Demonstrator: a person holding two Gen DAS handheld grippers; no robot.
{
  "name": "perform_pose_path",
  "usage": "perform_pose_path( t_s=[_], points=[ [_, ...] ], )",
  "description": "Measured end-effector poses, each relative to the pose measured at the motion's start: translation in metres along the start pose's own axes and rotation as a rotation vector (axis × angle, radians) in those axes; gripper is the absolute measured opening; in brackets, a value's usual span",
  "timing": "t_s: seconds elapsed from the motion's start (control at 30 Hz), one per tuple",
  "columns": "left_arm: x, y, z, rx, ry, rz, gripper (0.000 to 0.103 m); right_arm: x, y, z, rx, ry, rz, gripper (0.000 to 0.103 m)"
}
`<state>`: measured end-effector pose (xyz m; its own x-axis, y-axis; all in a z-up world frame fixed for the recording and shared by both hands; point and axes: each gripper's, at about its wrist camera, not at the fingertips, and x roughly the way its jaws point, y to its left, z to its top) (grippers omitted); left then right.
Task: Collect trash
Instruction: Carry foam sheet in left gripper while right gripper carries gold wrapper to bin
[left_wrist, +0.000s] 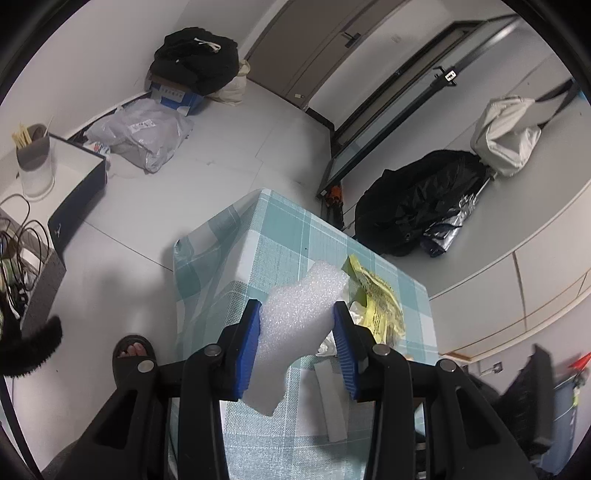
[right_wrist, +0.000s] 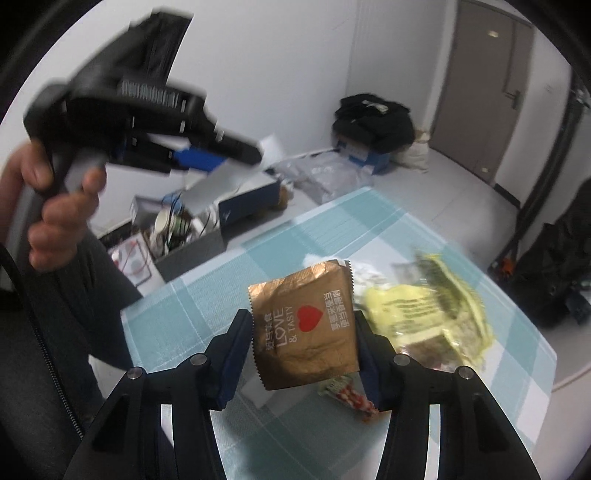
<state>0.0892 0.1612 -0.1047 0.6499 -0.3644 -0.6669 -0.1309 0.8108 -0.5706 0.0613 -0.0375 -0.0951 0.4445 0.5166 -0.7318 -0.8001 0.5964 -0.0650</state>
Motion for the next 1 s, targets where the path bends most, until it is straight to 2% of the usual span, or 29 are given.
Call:
perform_pose_path(
  t_s=[0.13,0.3,0.43,0.5,0.7,0.8,0.9,1.0],
  points=[
    [0.0,-0.012,-0.004,0.042,-0.002,0.007,0.034,-0.034,-0.013,-0.006,0.047,-0.051,-0.034,0.052],
    [-0.002,-0.045,-0.014,0.129,0.013,0.005,0.034,-0.084,-0.034,-0.019,0.112,-0.105,-0.096,0.052],
    [-0.003,-0.089,-0.025,0.209,0.05,-0.034,0.034,-0.135,-0.056,-0.034,0.182,-0.146,-0.168,0.052],
    [-0.003,-0.121,-0.031,0.245,0.075,-0.079,0.034,-0.167,-0.067,-0.043,0.236,-0.172,-0.202,0.052],
    [0.016,-0.223,-0.054,0.378,0.198,-0.203,0.034,-0.251,-0.104,-0.081,0.388,-0.233,-0.322,0.052],
    [0.037,-0.272,-0.07,0.451,0.261,-0.236,0.034,-0.286,-0.123,-0.109,0.473,-0.234,-0.415,0.052],
    [0.062,-0.31,-0.089,0.484,0.346,-0.28,0.034,-0.314,-0.144,-0.146,0.587,-0.236,-0.486,0.052],
    [0.095,-0.34,-0.108,0.499,0.438,-0.315,0.034,-0.326,-0.165,-0.18,0.662,-0.2,-0.556,0.052]
  ],
)
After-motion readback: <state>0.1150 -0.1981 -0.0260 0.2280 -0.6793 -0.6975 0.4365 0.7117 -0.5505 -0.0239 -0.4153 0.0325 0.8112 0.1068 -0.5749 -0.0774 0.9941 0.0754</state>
